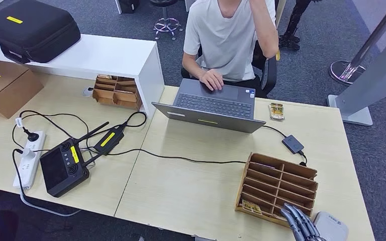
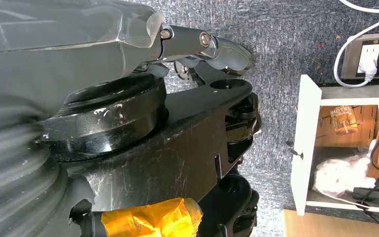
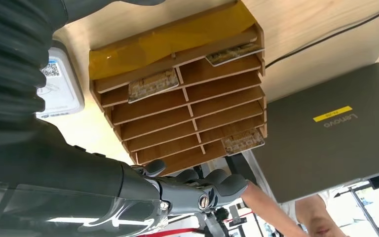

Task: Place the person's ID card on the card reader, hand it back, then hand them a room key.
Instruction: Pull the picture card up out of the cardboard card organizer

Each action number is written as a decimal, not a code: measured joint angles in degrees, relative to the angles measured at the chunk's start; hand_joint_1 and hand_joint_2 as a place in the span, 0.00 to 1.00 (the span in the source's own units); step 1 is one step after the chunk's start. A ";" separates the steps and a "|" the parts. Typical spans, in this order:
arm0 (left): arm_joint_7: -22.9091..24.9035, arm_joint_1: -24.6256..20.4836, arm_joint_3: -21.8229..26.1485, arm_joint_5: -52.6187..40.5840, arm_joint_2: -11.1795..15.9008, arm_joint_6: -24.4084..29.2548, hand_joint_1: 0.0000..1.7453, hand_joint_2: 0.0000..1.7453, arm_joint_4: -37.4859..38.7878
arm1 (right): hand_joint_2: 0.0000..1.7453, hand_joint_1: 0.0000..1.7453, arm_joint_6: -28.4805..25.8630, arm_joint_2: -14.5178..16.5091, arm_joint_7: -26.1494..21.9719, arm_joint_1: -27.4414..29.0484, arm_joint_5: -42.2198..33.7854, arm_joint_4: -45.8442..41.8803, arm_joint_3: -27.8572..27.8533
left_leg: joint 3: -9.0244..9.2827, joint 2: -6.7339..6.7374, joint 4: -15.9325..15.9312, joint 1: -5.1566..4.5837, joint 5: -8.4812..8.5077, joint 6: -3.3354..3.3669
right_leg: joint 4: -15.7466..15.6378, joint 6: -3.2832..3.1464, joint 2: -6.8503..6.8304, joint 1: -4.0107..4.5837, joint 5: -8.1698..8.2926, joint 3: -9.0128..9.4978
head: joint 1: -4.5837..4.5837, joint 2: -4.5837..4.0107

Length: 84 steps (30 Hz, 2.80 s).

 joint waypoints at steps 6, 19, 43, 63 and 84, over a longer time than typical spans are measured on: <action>0.11 -0.02 -0.01 -0.14 0.00 0.00 0.00 1.00 0.00 | 1.00 0.00 -0.62 1.07 1.54 -1.16 1.96 2.25 1.44 | 0.00 0.00 0.00 0.00 0.00 0.00 | 0.00 0.00 0.00 0.00 0.00 0.00 | 0.01 0.00; 0.34 -0.08 -0.44 -0.78 0.02 -0.01 0.00 1.00 0.00 | 1.00 0.00 -4.94 3.98 3.30 -2.59 2.59 11.15 -0.53 | 0.00 0.00 0.00 -0.01 0.00 0.00 | 0.00 0.00 -0.01 -0.01 0.00 0.01 | 0.01 0.00; 0.68 -0.14 -0.63 -0.57 0.08 0.01 0.00 1.00 0.00 | 1.00 0.00 -5.60 6.60 4.39 1.09 6.03 16.82 -11.63 | 0.00 0.00 0.00 0.00 0.00 0.00 | 0.00 0.00 0.00 0.00 0.00 0.00 | 0.01 0.00; 0.74 -0.27 -1.64 -0.44 0.11 0.01 0.00 1.00 0.00 | 1.00 0.00 -3.81 10.73 -1.86 -0.28 6.41 17.63 -12.33 | 0.00 0.00 -0.01 0.00 0.00 0.00 | 0.00 0.00 0.00 0.00 0.00 0.01 | 0.02 0.00; 1.20 -0.58 -3.08 -0.68 0.09 1.23 0.00 1.00 0.00 | 1.00 0.00 -1.30 16.11 -6.32 -4.52 3.68 21.63 -11.38 | -0.01 0.00 -0.01 0.00 0.00 0.00 | 0.01 0.00 0.00 0.00 0.00 0.01 | 0.01 0.00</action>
